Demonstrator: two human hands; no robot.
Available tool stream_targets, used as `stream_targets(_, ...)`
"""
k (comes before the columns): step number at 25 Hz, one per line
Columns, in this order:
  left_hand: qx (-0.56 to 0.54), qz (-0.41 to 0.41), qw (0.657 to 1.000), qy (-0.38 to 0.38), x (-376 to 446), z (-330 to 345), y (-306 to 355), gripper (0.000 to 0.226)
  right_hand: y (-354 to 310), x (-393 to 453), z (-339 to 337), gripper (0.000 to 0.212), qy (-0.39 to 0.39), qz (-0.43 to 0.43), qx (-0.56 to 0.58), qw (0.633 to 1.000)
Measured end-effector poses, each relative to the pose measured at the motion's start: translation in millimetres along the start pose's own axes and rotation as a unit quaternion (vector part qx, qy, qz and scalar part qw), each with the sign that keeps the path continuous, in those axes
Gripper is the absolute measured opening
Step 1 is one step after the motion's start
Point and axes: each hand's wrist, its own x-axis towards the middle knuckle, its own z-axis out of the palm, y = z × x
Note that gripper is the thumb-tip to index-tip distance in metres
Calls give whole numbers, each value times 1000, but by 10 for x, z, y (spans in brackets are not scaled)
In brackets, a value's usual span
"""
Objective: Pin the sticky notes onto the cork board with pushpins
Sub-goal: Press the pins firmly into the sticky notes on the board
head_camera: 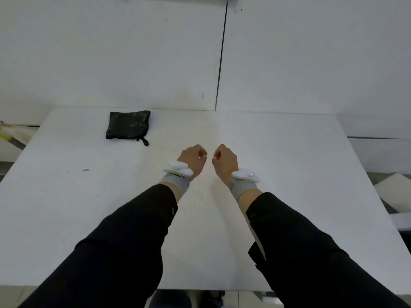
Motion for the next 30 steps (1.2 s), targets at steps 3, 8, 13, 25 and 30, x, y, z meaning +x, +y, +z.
stream_targets(3,-4,20,999,45,293,-444,81,16,-447,212,-158,22,23,-18,40,999)
stream_targets(8,-40,48,990,127,808,-1202,239,9,-1171,572,-451,21,81,-40,102,991)
stream_targets(13,-79,84,974,195,1313,-1984,503,5,-1883,973,-742,17,140,-86,153,974)
stream_targets(25,-246,95,913,311,2119,-2847,1119,23,-2891,1579,-1287,6,236,-223,276,905)
stream_targets(30,-250,90,900,347,2208,-2814,1159,30,-3112,1761,-1411,6,226,-268,274,896)
